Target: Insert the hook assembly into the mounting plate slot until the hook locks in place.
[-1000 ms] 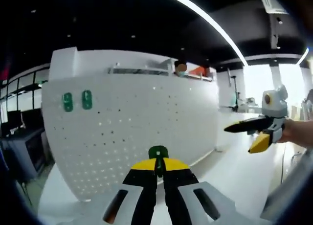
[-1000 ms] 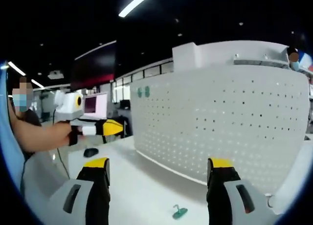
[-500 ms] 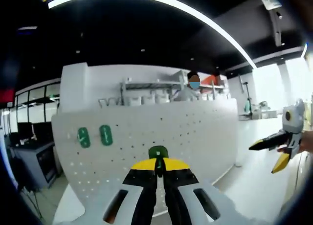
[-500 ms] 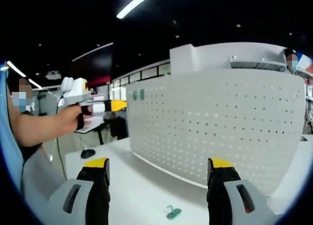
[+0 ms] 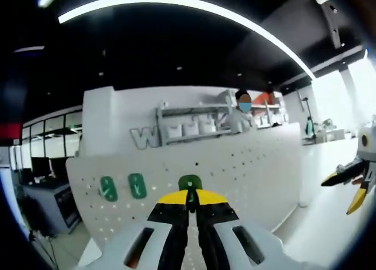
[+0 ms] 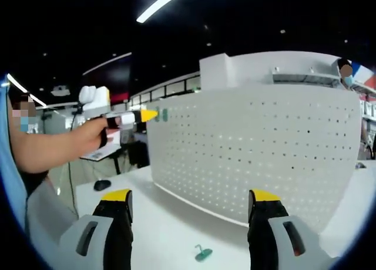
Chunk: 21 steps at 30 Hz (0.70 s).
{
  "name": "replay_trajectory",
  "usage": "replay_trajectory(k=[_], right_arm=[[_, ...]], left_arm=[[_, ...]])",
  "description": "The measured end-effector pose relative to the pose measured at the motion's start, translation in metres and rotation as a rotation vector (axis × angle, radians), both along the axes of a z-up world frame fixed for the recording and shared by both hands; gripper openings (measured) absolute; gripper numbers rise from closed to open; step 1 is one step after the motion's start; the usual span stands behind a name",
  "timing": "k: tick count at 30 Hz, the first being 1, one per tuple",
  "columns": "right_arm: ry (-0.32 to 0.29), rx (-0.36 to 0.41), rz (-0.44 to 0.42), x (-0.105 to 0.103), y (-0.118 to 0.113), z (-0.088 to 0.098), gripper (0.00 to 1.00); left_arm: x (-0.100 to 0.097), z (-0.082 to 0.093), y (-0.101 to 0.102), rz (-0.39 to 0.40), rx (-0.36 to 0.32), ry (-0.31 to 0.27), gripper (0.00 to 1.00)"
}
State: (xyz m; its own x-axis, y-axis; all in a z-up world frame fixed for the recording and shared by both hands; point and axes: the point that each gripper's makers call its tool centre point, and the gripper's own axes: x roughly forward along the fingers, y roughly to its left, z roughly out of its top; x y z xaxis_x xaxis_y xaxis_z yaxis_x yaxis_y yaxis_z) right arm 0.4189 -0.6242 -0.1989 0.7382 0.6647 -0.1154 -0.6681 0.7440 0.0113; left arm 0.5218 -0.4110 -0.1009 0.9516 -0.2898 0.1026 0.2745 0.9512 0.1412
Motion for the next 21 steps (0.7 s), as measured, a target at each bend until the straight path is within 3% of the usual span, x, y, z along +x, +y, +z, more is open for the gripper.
replay_trajectory(k=[21], right_arm=[[-0.005,-0.014,-0.022,0.003,-0.009,0.001,0.82]], left_arm=[[0.041,0.008,0.014,0.083,-0.002,-0.027,0.03]])
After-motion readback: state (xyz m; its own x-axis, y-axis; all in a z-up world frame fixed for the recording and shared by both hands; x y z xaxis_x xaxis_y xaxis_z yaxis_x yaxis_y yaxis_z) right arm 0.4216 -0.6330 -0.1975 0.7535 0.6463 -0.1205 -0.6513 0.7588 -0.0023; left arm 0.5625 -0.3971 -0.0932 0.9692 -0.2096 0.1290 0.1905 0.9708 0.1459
